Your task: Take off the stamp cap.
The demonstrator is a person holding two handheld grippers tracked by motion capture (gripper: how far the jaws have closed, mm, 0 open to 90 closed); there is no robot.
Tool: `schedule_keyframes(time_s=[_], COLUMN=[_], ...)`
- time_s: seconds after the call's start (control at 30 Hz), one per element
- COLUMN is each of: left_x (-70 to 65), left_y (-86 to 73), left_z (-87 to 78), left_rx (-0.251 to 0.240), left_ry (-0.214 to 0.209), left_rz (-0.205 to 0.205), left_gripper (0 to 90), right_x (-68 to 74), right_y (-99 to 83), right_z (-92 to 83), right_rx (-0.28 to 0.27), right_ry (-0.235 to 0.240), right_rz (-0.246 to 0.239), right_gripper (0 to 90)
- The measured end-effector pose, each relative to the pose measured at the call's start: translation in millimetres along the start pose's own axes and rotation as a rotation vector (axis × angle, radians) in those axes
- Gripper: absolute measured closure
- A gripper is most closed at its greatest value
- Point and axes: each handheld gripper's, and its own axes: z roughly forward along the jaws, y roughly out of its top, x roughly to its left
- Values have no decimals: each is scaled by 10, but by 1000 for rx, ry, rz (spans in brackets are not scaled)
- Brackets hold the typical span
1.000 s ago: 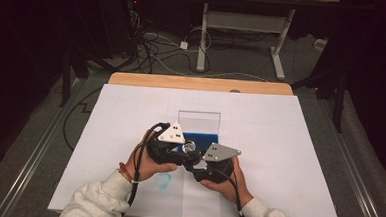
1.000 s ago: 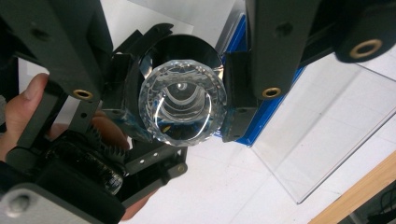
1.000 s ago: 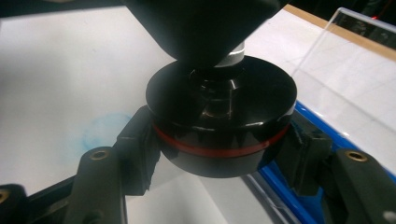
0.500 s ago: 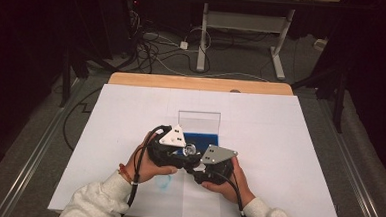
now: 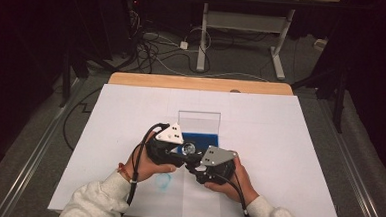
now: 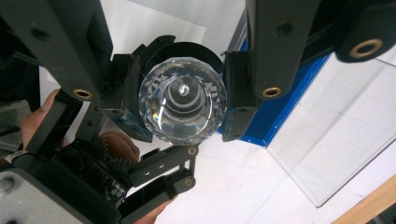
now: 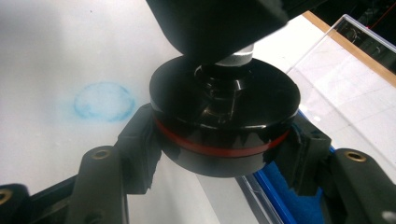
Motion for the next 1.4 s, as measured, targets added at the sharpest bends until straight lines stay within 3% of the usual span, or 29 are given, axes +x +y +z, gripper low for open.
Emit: schedule_keyframes(time_s=[0.23, 0.27, 0.3, 0.33, 0.37, 0.4, 0.43, 0.47, 0.53, 0.63, 0.7, 0.8, 0.97, 1.13, 1.4], left_x=[6, 8, 28, 37, 19, 23, 36, 32, 35, 60, 56, 67, 81, 73, 109], left_y=[2, 1, 5, 18, 36, 29, 15, 16, 25, 20, 6, -7, -33, -60, -105], left_z=[-6, -6, -7, -7, 10, 19, 11, -4, -61, -121, -133, -143, -139, -159, -152], left_rx=[5, -11, -37, -42, -1, 2, -16, -12, -17, -24, -20, -26, -7, 1, 14], left_ry=[-10, -11, -33, -32, 24, 17, -8, 3, 15, 26, 35, 39, 52, 74, 79], left_rz=[-3, -14, -40, -43, -7, -4, -23, -19, -14, -14, -13, -26, -19, 6, -10], left_gripper=[546, 546, 546, 546, 547, 547, 547, 547, 547, 547, 547, 548, 548, 548, 548], right_x=[11, 14, 33, 110, 189, 227, 255, 275, 235, 178, 151, 82, -76, -140, -199], right_y=[15, 13, 13, 23, 35, 61, 98, 116, 74, 20, 7, -46, -139, -166, -240], right_z=[-15, -14, -3, 23, 48, 61, 67, 64, 61, 46, 12, -46, -203, -371, -615], right_rx=[13, 13, 26, 55, 51, 21, 22, 38, 43, 73, 86, 93, 76, 65, 49], right_ry=[-5, -2, 3, 7, 39, 63, 61, 43, 47, 56, 36, 19, -9, -46, -107], right_rz=[-21, -18, -51, -126, -141, -101, -121, -151, -118, -108, -119, -82, 5, 26, 77], right_gripper=[398, 397, 398, 398, 397, 397, 397, 397, 397, 396, 396, 396, 396, 395, 395])
